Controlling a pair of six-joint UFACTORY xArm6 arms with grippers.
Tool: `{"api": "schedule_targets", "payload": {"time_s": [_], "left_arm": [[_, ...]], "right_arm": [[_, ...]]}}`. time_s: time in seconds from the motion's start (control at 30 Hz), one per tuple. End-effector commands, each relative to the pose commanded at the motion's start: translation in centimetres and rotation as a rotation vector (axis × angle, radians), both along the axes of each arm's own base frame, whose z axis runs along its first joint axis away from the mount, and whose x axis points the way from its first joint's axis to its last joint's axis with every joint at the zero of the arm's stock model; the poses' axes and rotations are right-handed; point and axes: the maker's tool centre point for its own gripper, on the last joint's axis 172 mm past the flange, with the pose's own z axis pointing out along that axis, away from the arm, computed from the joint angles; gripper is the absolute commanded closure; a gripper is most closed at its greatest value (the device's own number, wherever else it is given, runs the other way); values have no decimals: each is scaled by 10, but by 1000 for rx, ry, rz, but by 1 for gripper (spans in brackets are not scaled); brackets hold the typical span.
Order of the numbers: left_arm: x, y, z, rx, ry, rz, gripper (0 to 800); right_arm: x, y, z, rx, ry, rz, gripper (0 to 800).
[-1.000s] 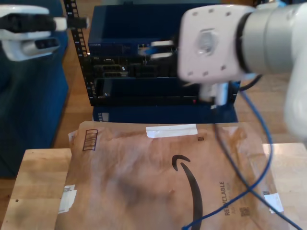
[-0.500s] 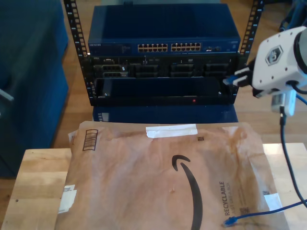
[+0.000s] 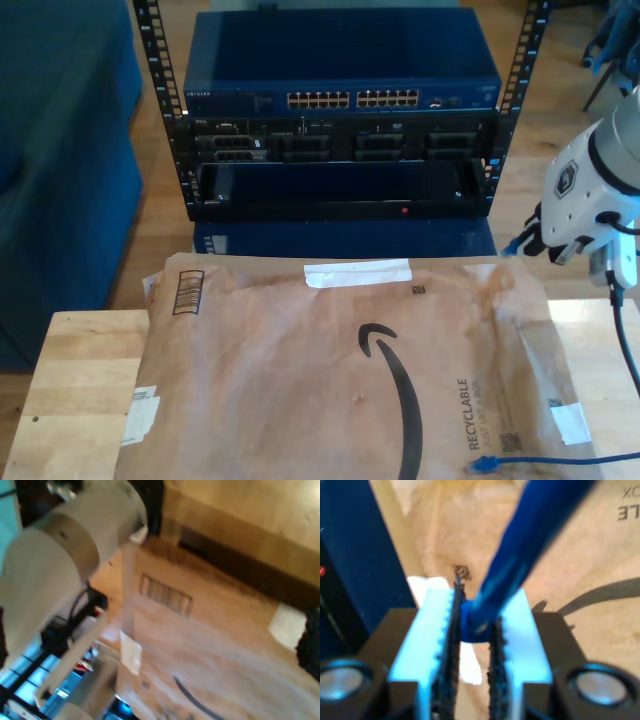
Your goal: Grab the cable and plug it in
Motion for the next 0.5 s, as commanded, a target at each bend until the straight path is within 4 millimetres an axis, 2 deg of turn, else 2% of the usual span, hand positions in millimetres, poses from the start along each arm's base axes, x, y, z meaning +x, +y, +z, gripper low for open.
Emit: {"api": "schedule_targets", "payload": {"time_s": [0.1, 0.23, 0.27, 0.37, 0.5], "left_arm": [[-32, -19, -19, -34, -28, -19, 1], [-98, -45, -47, -89, -21, -36, 1], [-109, -50, -53, -93, -29, -41, 1], [-135, -57, -69, -80, -41, -60, 1], [-171, -57, -100, -86, -33, -30, 1]], "right_arm": [[-3, 0, -3, 1, 14, 1, 800], [-5, -1, -5, 0, 18, 0, 800], [-5, -1, -5, 1, 18, -1, 800], [-7, 0, -7, 3, 23, -3, 800], [-16, 1, -19, 4, 46, -2, 800]]}}
